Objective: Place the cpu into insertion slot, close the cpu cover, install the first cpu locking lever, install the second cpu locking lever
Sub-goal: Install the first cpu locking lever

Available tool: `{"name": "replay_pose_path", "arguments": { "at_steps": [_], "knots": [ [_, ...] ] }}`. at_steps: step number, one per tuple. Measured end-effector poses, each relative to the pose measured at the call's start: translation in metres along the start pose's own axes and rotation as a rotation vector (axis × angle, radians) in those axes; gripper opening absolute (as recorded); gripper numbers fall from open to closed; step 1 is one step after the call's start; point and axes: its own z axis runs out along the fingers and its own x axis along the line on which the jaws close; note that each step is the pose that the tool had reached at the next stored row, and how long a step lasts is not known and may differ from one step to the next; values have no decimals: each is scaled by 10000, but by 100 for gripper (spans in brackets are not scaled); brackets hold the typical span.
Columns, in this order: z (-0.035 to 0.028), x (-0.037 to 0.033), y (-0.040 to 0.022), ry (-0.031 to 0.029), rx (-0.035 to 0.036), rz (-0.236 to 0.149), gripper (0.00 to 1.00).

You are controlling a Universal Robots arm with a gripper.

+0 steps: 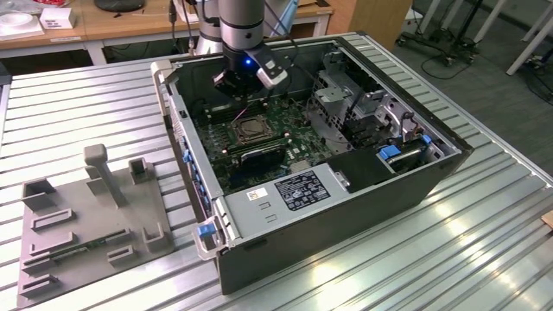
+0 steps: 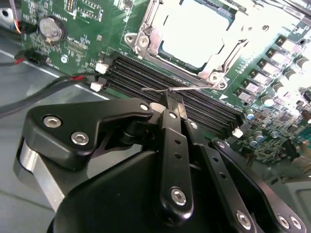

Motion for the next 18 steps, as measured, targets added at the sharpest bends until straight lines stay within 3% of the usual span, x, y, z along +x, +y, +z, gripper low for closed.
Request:
{"name": "replay_pose_path", "arguments": {
  "at_steps": [6, 11, 13, 18],
  "knots": [
    [3, 4, 0, -113, 61, 691, 11],
    [3, 4, 0, -118, 63, 718, 11],
    [4, 7, 0, -116, 8, 738, 11],
    [2, 8, -5, -121, -21, 799, 11]
  ]
}}
